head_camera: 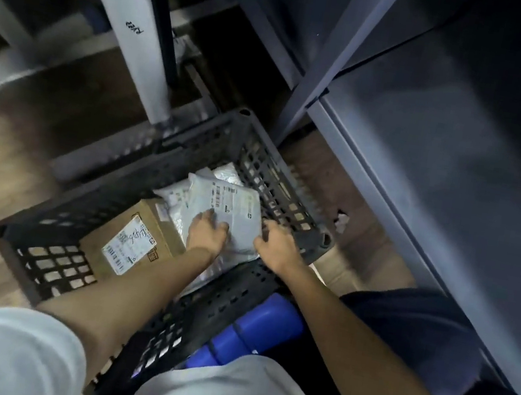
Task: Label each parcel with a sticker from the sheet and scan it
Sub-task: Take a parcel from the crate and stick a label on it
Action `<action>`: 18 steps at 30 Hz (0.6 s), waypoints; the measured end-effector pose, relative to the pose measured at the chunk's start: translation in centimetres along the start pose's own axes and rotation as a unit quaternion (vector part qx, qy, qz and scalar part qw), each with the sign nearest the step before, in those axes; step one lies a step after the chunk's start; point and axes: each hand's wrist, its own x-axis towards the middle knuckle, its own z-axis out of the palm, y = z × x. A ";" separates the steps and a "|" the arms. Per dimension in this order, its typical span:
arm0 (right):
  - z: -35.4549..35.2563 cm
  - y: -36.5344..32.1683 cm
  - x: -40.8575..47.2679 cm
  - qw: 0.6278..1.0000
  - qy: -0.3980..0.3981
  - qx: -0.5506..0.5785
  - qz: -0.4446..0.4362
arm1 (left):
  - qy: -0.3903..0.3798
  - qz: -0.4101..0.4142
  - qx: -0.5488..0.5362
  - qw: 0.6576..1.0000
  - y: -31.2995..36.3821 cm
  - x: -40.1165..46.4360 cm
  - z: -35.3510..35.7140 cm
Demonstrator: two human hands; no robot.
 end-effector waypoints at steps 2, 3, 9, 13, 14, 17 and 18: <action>0.3 0.1 0.4 1.000 -0.003 0.006 0.010 | 0.033 -0.023 -0.012 0.999 0.1 1.1 -0.1; 0.5 0.1 0.5 1.000 -0.004 0.011 0.011 | 0.045 -0.042 -0.016 0.998 0.0 1.6 -0.1; 1.2 0.3 1.0 0.999 0.003 0.042 0.010 | 0.066 -0.096 0.009 0.993 -0.7 2.9 0.7; 1.2 0.4 1.2 0.998 0.002 0.055 0.012 | 0.094 -0.127 0.019 0.987 -0.7 3.3 0.5; 1.2 0.5 1.2 0.998 0.003 0.058 0.014 | 0.095 -0.136 0.015 0.986 -0.8 3.3 0.5; 1.2 0.6 1.3 0.998 0.007 0.063 0.016 | 0.063 -0.159 -0.017 0.985 -1.3 3.1 0.8; 1.1 0.7 1.3 0.998 0.010 0.065 0.017 | 0.049 -0.164 -0.044 0.984 -1.4 2.8 1.0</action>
